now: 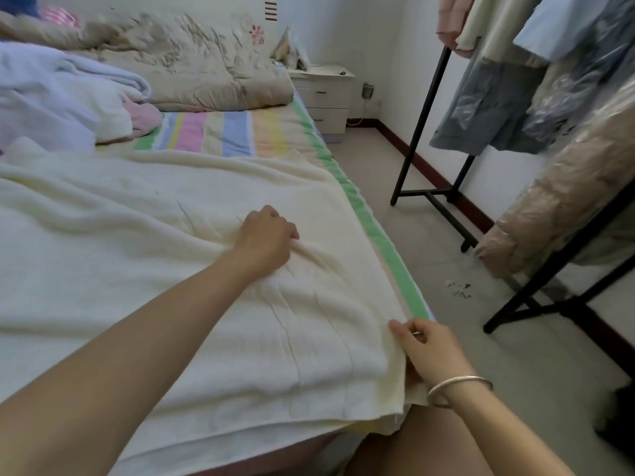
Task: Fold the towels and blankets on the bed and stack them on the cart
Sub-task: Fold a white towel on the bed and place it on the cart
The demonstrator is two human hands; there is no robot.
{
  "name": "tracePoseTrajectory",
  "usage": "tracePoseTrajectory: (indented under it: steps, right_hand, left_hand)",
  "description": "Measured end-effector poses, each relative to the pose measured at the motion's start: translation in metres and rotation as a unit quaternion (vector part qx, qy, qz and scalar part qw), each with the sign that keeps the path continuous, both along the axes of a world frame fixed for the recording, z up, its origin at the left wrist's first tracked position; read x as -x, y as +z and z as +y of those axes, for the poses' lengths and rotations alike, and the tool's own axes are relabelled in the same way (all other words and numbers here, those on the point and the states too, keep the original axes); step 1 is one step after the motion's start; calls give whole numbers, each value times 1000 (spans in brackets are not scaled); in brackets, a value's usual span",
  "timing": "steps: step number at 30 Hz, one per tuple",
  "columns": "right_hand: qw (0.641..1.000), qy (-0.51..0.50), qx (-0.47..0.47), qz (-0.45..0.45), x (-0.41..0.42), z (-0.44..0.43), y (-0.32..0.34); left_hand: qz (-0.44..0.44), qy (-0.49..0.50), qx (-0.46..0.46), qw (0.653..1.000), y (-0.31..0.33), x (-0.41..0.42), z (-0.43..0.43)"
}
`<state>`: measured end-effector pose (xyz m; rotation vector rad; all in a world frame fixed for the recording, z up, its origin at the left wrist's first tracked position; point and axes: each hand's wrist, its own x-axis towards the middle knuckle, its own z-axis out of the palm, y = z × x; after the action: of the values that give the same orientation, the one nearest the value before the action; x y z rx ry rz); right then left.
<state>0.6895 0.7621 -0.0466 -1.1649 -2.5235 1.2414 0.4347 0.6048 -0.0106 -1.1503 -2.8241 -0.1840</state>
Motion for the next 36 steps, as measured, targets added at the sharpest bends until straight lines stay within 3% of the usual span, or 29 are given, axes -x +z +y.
tracePoseTrajectory:
  steps: [5, 9, 15, 21, 27, 30, 33, 36]
  right_hand:
    - [999, -36, 17, -4, -15, -16, -8]
    - [998, -64, -17, 4, -25, -31, -17]
    - [988, -109, -49, 95, -25, -42, -16]
    - [981, -73, -72, 163, -34, -26, -10]
    - [984, -95, -72, 136, -34, 7, -23]
    - [992, -77, -55, 87, -29, 13, -29]
    - [993, -65, -64, 76, -26, 11, -25]
    - [994, -82, -44, 59, -30, 9, -26]
  left_hand:
    - [-70, 8, 23, 997, 14, 8, 6]
    - [-97, -28, 128, 987, 22, 8, 14]
    - [-9, -54, 218, 974, 38, -1, 20]
    - [106, -33, -2, 994, 59, 7, 52]
    - [130, -31, -84, 987, 41, -10, 109]
    - [10, -28, -90, 996, 16, -9, 117]
    - [-152, -65, -23, 986, -11, -15, 99]
    - [-174, -74, -152, 970, -21, -36, 58]
